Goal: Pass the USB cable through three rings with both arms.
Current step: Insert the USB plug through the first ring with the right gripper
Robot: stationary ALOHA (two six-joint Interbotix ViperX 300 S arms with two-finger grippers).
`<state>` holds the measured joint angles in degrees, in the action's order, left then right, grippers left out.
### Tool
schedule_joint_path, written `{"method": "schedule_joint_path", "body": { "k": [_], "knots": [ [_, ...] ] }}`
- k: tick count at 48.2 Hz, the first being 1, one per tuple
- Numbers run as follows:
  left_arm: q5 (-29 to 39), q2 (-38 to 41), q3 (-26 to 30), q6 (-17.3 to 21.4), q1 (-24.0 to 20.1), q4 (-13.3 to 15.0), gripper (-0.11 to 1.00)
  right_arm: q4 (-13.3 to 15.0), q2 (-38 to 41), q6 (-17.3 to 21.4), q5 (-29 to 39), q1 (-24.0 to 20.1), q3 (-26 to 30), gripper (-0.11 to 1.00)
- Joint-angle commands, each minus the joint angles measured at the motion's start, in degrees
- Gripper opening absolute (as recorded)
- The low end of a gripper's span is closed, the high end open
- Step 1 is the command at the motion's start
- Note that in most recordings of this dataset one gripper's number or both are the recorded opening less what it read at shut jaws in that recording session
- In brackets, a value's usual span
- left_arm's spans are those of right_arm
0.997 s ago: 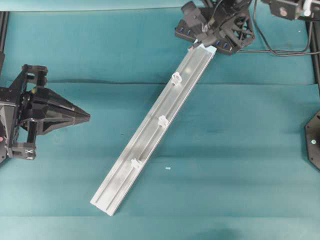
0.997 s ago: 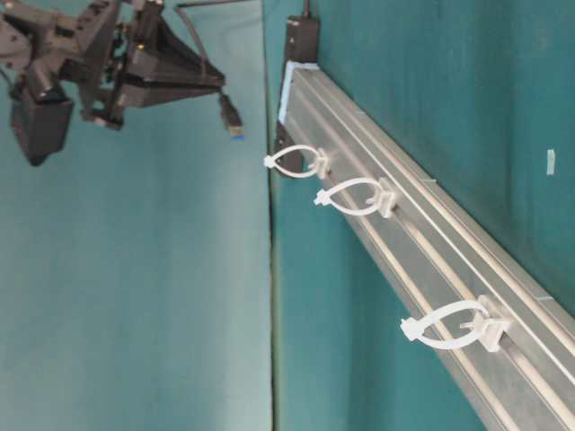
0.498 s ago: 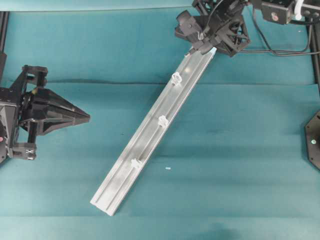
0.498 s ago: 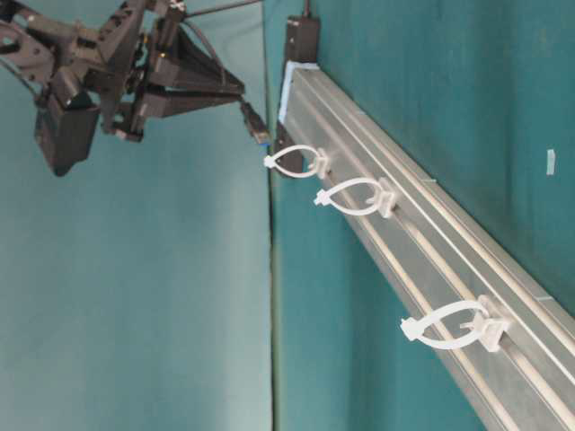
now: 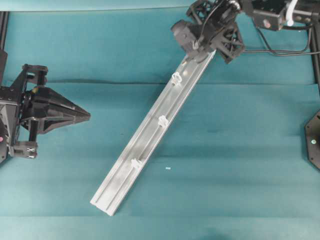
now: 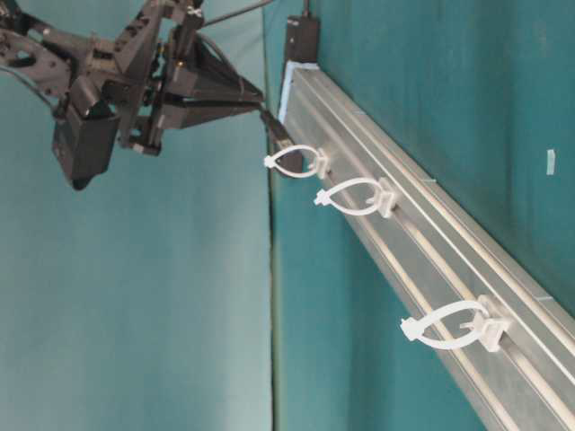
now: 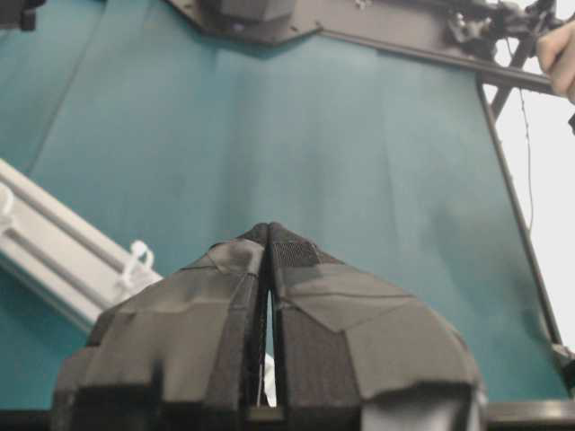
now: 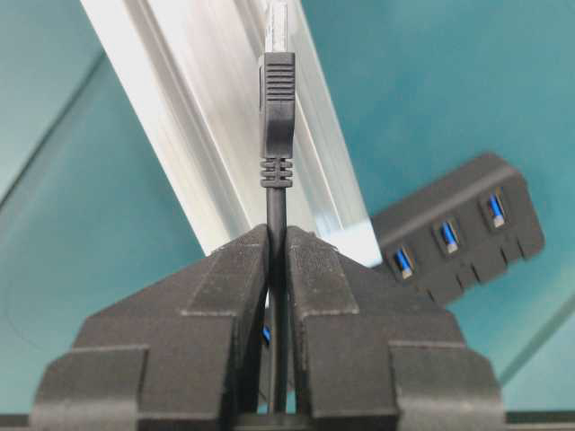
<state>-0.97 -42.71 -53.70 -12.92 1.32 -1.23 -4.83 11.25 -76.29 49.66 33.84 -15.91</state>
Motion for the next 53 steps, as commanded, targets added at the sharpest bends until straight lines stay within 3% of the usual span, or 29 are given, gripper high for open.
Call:
{"method": "schedule_joint_path", "body": {
  "k": [1,7,13,17,24,45,53],
  "knots": [
    [-0.26,-0.18,1.32,-0.09,-0.26,-0.26,-0.01,-0.53,-0.09,-1.14,0.0,-0.26,0.09,0.08],
    [-0.18,-0.09,1.41,-0.35,-0.18,-0.26,-0.01,-3.43,-0.26,-3.34,0.97,-0.18,-0.18,0.08],
    [-0.26,0.0,1.58,-0.35,-0.18,-0.26,-0.01,-9.05,-0.35,-8.53,2.46,0.0,-0.18,0.08],
    [-0.26,0.0,1.58,-0.35,-0.26,-0.26,-0.01,-10.99,-0.35,-10.99,2.37,0.44,-0.26,0.08],
    [-0.18,0.0,1.67,-0.97,-0.26,-0.26,-0.01,-11.16,-0.44,-12.74,1.23,1.23,-0.44,0.08],
    [-0.26,0.09,1.67,-1.23,-0.79,-0.26,-0.01,-11.78,0.7,-12.92,-0.26,1.41,-0.35,0.08],
    [-0.26,0.09,1.76,-1.32,-0.79,-0.26,-0.01,-15.03,0.79,-14.94,-0.26,1.41,-0.18,0.08]
  ]
}}
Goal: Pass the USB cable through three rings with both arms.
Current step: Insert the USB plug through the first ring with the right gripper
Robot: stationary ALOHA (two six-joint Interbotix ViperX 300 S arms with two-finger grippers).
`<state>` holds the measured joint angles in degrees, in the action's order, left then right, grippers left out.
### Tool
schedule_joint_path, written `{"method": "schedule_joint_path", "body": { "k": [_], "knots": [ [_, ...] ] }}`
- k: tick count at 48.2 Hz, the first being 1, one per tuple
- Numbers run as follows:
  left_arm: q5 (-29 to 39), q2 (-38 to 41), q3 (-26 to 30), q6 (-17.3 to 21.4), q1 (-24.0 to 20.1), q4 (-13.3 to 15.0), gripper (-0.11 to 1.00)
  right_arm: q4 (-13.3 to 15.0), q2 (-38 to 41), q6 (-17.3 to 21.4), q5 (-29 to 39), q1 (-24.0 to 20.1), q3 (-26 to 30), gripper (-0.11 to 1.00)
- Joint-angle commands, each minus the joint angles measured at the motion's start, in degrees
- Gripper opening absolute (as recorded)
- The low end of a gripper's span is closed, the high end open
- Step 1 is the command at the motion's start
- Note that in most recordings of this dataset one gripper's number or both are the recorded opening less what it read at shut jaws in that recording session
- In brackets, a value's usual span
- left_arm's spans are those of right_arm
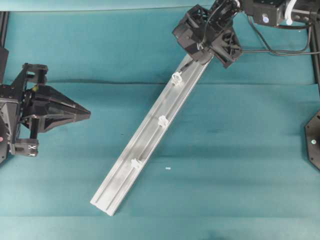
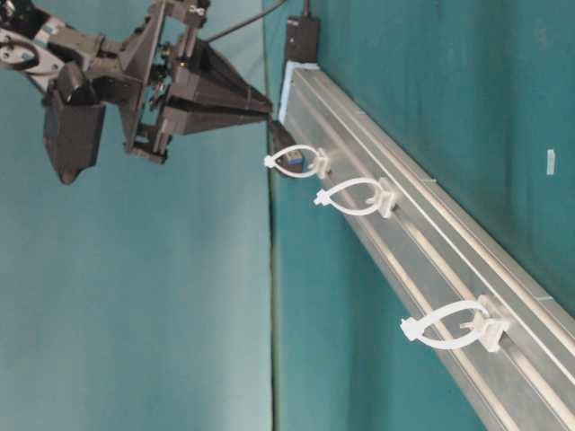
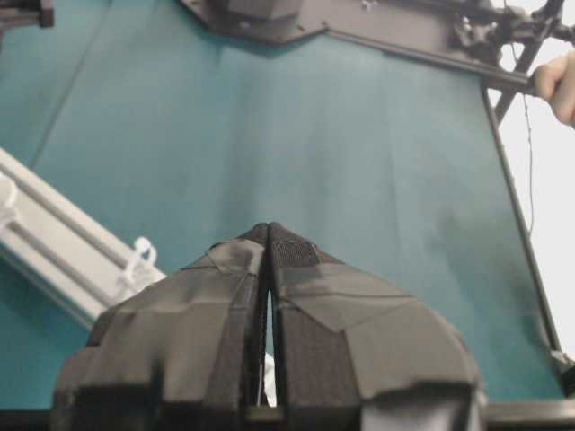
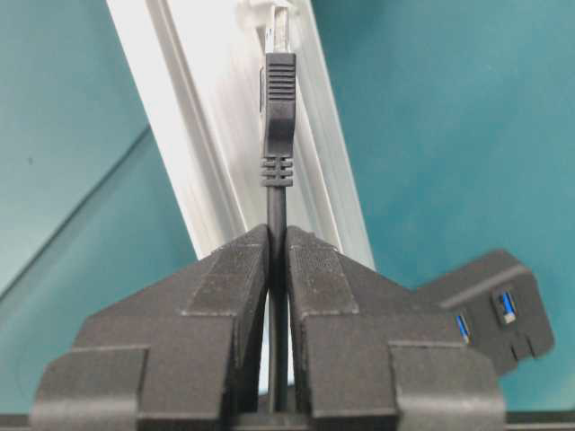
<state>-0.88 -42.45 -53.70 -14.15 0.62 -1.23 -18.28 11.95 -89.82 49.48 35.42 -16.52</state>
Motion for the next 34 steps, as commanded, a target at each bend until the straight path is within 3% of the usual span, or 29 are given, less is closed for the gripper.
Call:
{"method": "schedule_joint_path", "body": {
  "k": [1,9,23,34],
  "knots": [
    [-0.35,-0.18,1.76,-0.09,-0.09,-0.26,-0.01,-2.02,0.18,-1.85,-0.09,-0.18,0.35,0.08],
    [-0.26,-0.26,1.85,-0.09,-0.09,-0.26,-0.01,-3.96,0.53,-4.75,-1.32,-0.18,0.0,0.08],
    [-0.35,-0.18,1.93,-0.26,-0.18,-0.26,-0.01,-4.31,1.76,-4.92,-2.11,-0.18,0.0,0.08],
    [-0.35,-0.09,2.02,-1.67,-0.09,-0.26,-0.01,-6.86,1.85,-5.19,-1.76,-0.53,-0.18,0.08]
  ]
}}
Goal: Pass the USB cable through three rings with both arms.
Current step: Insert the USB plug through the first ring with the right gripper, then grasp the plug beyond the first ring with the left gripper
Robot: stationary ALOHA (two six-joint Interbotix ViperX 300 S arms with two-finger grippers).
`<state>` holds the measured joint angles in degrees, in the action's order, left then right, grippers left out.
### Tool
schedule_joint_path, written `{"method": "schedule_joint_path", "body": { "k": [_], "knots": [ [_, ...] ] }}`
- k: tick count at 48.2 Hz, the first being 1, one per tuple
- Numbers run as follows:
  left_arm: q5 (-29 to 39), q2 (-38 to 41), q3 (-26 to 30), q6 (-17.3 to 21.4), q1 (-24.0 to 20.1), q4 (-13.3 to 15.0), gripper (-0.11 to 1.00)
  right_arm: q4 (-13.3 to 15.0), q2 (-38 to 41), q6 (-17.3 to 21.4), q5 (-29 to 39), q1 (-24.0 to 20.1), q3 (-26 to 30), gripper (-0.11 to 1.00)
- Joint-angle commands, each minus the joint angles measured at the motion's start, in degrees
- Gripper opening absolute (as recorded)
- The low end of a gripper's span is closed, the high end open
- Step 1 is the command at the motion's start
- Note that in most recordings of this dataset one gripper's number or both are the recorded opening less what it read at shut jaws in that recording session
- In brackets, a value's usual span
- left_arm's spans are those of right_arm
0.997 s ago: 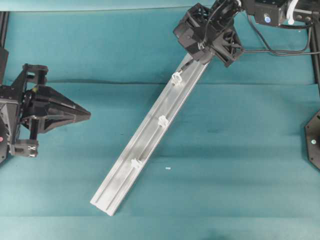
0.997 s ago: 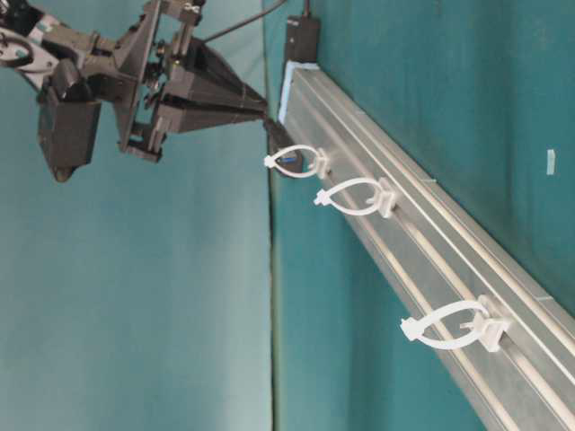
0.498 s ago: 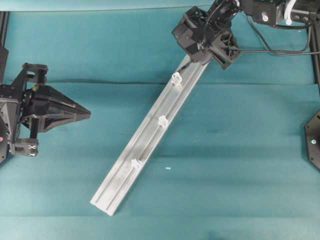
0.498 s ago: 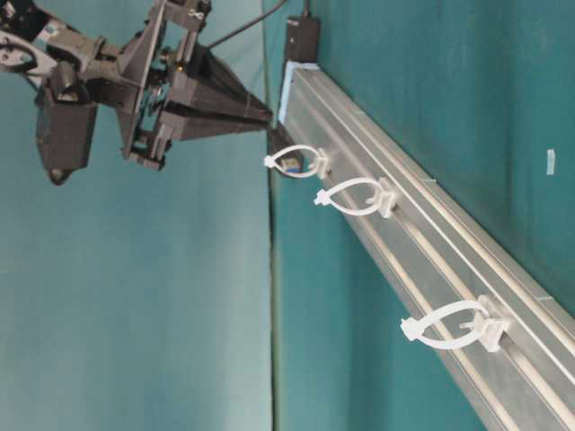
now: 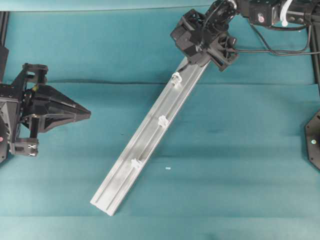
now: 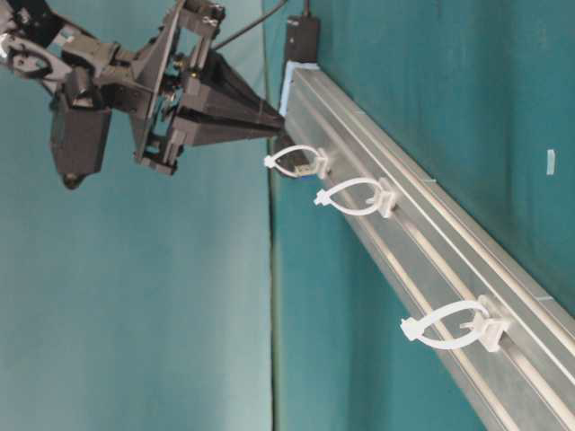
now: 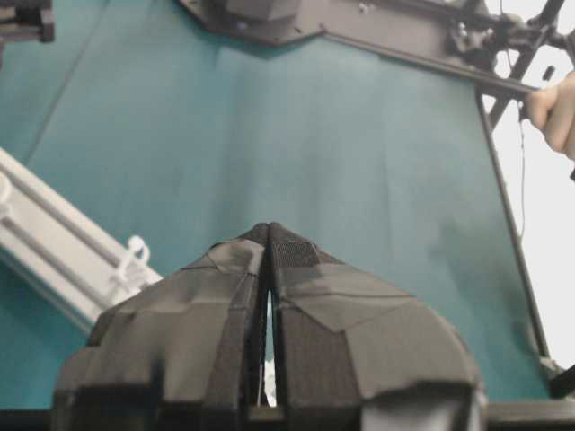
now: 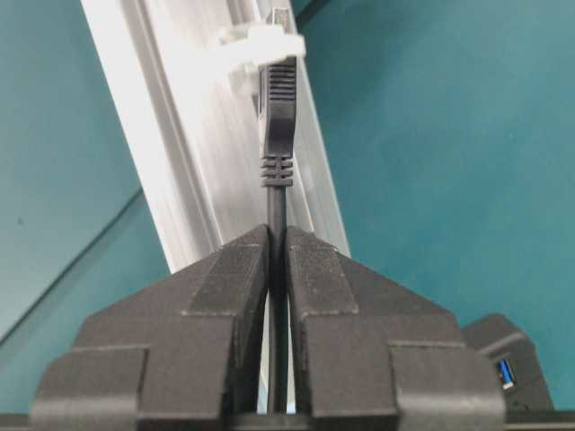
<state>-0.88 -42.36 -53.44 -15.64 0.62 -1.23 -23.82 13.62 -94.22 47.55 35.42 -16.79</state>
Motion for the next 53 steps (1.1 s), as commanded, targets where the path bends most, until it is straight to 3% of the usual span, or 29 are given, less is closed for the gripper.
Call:
{"method": "schedule_joint_path", "body": {
  "k": [1,17,29,44,49,53],
  "knots": [
    [-0.35,-0.18,1.67,-0.18,-0.09,-0.26,-0.01,-1.67,0.09,-0.79,0.26,-0.62,0.09,0.08],
    [-2.72,1.58,2.11,-0.35,-1.32,-0.26,-0.01,-5.27,0.0,-1.93,0.53,-2.29,-2.02,0.08],
    [-2.9,8.53,3.96,-3.34,-3.78,-0.26,-0.01,-10.11,-0.09,-4.22,0.35,-2.37,-2.2,0.08],
    [-6.68,19.86,6.42,-3.6,-7.12,-0.26,0.0,-10.28,0.18,-5.89,-1.58,-2.37,-2.11,0.08],
    [-10.28,22.85,6.24,-4.04,-9.49,-0.26,0.06,-10.28,0.26,-5.89,-1.85,-2.2,-2.02,0.08],
    [-14.41,24.87,5.89,-5.19,-11.25,-0.26,0.17,-10.28,0.26,-5.89,-1.85,-2.02,-2.11,0.08]
  ]
}}
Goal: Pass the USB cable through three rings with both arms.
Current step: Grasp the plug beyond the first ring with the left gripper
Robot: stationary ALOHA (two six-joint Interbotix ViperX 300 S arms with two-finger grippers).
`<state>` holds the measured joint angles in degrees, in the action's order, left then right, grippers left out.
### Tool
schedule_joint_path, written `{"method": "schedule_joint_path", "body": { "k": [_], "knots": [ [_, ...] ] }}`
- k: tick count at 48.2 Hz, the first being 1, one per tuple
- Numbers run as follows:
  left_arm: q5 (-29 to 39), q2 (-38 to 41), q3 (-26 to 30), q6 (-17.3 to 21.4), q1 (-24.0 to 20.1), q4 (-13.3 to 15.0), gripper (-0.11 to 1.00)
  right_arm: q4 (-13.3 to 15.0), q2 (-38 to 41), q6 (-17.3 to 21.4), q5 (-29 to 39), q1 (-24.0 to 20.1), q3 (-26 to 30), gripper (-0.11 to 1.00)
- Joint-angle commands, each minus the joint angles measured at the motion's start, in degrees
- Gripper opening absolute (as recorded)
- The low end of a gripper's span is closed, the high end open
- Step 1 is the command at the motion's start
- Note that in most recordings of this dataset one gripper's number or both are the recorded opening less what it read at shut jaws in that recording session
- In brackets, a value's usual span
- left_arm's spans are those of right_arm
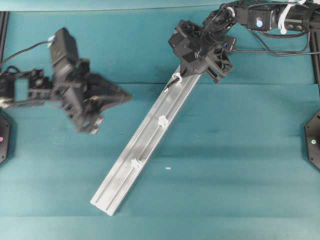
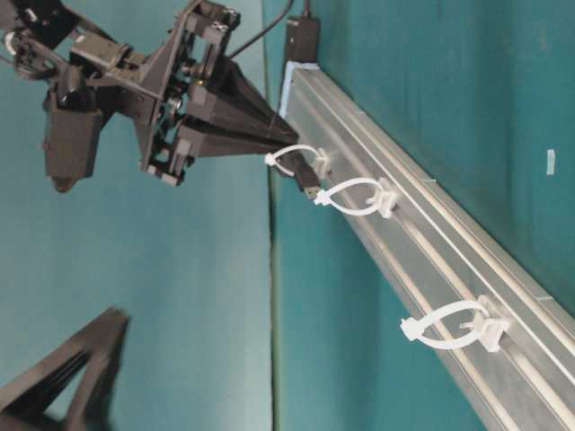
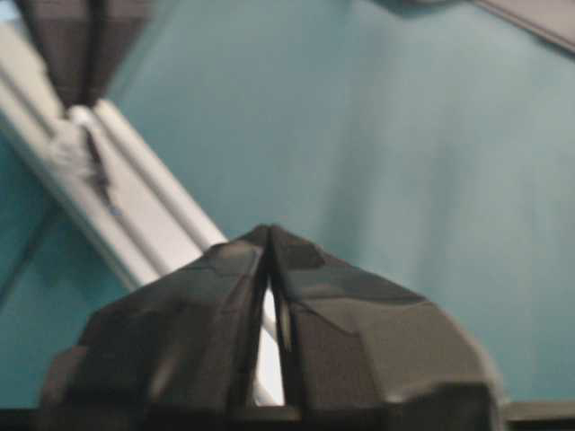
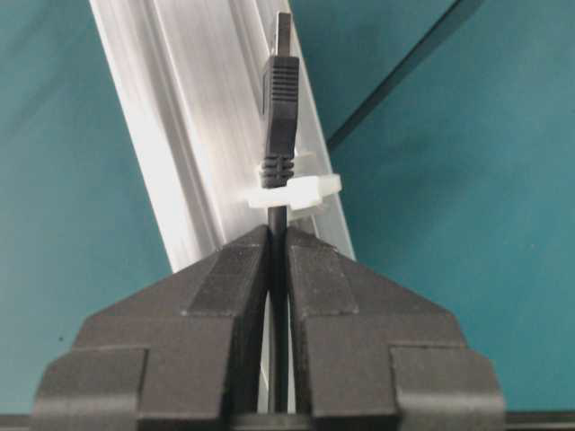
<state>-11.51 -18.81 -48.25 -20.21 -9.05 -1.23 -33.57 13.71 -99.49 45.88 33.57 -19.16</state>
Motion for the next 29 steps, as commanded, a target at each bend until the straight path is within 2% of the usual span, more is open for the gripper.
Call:
{"method": "schedule_joint_path", "body": {
  "k": [1,4,10,14,17,29],
  "knots": [
    [-4.57,1.85,0.62,-0.97,-2.02,-0.26,0.21,-0.44,0.18,-0.62,-0.18,-0.09,0.26,0.08],
    [-6.5,3.6,0.62,-1.58,-2.9,-0.26,0.35,-0.53,0.18,-0.62,0.0,0.0,0.18,0.08],
    [-6.86,6.86,1.05,-1.58,-3.43,-0.26,0.74,-0.53,0.18,-0.53,0.0,0.26,0.18,0.08],
    [-7.12,8.96,1.67,-1.76,-3.87,-0.26,0.92,-0.53,0.18,-0.53,0.0,0.26,0.18,0.08],
    [-7.47,10.55,2.37,-1.76,-4.22,-0.26,0.95,-0.53,0.18,-0.53,0.0,0.26,0.18,0.08],
    [-11.95,18.46,4.48,-1.76,-5.19,-0.26,0.89,-0.53,0.26,-0.53,0.18,0.26,0.53,0.08]
  ]
}}
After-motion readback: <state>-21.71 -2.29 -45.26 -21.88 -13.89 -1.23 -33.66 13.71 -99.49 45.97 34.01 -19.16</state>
